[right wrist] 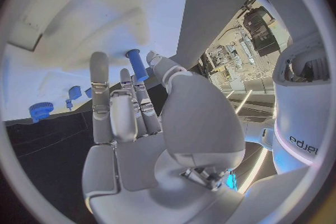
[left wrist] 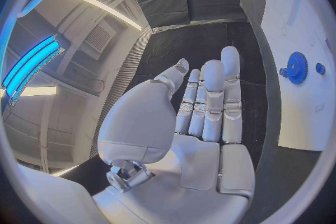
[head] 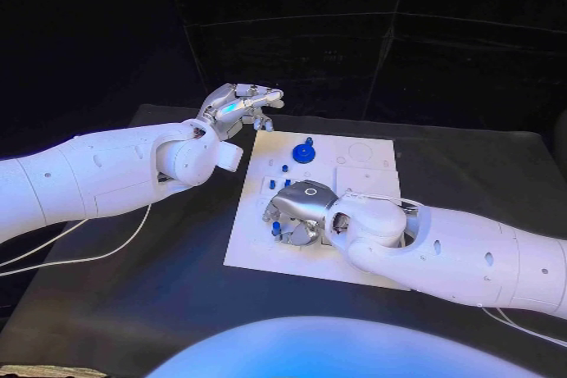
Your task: Assemble the parts on the task board
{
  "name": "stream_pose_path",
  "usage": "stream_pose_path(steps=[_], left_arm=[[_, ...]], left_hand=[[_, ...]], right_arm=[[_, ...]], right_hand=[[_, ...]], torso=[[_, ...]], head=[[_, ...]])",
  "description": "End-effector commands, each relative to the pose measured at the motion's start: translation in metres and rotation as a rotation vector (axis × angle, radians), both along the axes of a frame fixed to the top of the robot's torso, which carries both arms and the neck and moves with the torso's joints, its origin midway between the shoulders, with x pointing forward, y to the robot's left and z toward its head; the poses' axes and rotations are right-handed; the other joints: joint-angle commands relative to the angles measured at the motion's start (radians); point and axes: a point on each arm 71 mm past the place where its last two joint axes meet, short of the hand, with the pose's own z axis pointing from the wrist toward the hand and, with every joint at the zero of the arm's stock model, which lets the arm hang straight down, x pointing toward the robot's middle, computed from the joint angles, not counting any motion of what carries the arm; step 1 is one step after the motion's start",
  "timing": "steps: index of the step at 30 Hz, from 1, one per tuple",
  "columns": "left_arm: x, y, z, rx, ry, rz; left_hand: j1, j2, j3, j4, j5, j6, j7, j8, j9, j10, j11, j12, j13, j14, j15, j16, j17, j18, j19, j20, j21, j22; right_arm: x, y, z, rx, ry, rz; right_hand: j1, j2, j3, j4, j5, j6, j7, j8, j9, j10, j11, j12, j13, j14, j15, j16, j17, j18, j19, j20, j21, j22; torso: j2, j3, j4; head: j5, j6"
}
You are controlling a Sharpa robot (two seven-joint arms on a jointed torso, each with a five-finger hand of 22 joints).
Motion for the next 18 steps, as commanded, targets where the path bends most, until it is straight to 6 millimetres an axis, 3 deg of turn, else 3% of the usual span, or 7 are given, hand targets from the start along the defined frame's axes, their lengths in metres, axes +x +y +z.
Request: stream_pose_path(steps=[1,9,12,15,17,18], left_arm=[[0.000,-0.001,0.001,-0.009,0.000,-0.011],[0.000,0.000,0.001,-0.009,0.001,-0.012],[0.000,0.000,0.001,-0.008,0.002,-0.012],[-0.001,0.001,0.001,-0.009,0.003,-0.013],[-0.001,0.002,0.001,-0.009,0.003,-0.012],[-0.001,0.002,0.001,-0.008,0.003,-0.011]], left_hand=[[0.013,-0.001,0.001,-0.005,-0.002,-0.003,0.004,-0.004,-0.001,-0.004,0.000,-0.005,-0.001,-0.005,0.000,-0.004,-0.001,0.013,-0.007,0.003,-0.003,-0.001],[0.013,-0.001,0.001,-0.005,-0.002,-0.003,0.004,-0.004,-0.001,-0.004,0.000,-0.005,-0.001,-0.005,0.000,-0.004,-0.001,0.013,-0.007,0.003,-0.003,-0.001],[0.013,-0.001,0.001,-0.005,-0.002,-0.003,0.004,-0.004,-0.001,-0.004,0.000,-0.005,-0.001,-0.005,0.000,-0.004,-0.001,0.013,-0.007,0.003,-0.003,-0.001],[0.013,-0.001,0.000,-0.005,-0.002,-0.003,0.005,-0.004,-0.001,-0.005,0.000,-0.005,-0.001,-0.006,0.000,-0.005,-0.004,0.014,-0.007,0.003,-0.005,-0.002],[0.013,-0.001,0.000,-0.005,-0.002,-0.003,0.005,-0.004,-0.001,-0.005,0.000,-0.005,-0.001,-0.006,0.000,-0.005,-0.004,0.014,-0.007,0.003,-0.005,-0.002],[0.013,-0.001,0.000,-0.005,-0.002,-0.003,0.005,-0.005,-0.001,-0.005,0.000,-0.005,-0.001,-0.006,0.000,-0.005,-0.004,0.014,-0.007,0.004,-0.005,-0.002]], right_arm=[[0.002,-0.001,0.008,0.097,-0.047,-0.028],[0.001,-0.018,0.017,0.239,-0.057,-0.063],[0.002,-0.042,0.019,0.273,-0.002,-0.119],[0.007,-0.073,0.020,0.282,0.089,-0.214],[0.010,-0.100,0.021,0.277,0.156,-0.299],[0.010,-0.112,0.021,0.272,0.180,-0.336]], right_hand=[[0.002,0.007,-0.030,0.005,0.006,-0.010,-0.001,0.002,0.002,-0.015,-0.002,0.010,0.001,0.025,0.005,-0.007,-0.007,0.014,-0.005,-0.001,-0.006,-0.003],[0.027,0.016,-0.113,0.024,0.025,-0.027,-0.003,0.003,0.003,-0.048,-0.003,0.043,0.003,0.021,0.004,-0.023,-0.031,0.015,-0.001,-0.002,-0.016,-0.012],[0.036,0.023,-0.142,0.034,0.035,-0.019,-0.005,0.007,0.005,-0.040,-0.004,0.067,0.005,0.022,0.002,-0.024,-0.032,0.015,0.002,-0.004,-0.018,-0.014],[0.035,0.030,-0.151,0.043,0.040,-0.004,-0.012,0.013,0.007,0.022,-0.016,0.109,0.017,0.029,-0.005,-0.008,-0.007,0.016,0.006,-0.007,-0.016,-0.014],[0.028,0.035,-0.161,0.053,0.055,0.039,-0.019,0.036,0.016,0.144,-0.037,0.181,0.047,0.045,-0.018,0.029,0.052,0.012,0.028,-0.016,0.008,0.023],[0.018,0.026,-0.176,0.060,0.067,0.061,-0.031,0.048,0.020,0.207,-0.052,0.225,0.069,0.053,-0.030,0.051,0.087,0.005,0.052,-0.025,0.035,0.068]], torso=[[0.000,0.0004,-0.0011],[-0.001,0.0008,-0.0022],[-0.003,-0.0003,-0.0039],[-0.007,-0.0037,-0.0044],[-0.010,-0.0055,-0.0093],[-0.011,-0.0060,-0.0116]], head=[[-0.001,0.002],[-0.009,0.009],[-0.018,0.015],[-0.049,0.025],[-0.063,0.028],[-0.069,0.030]])
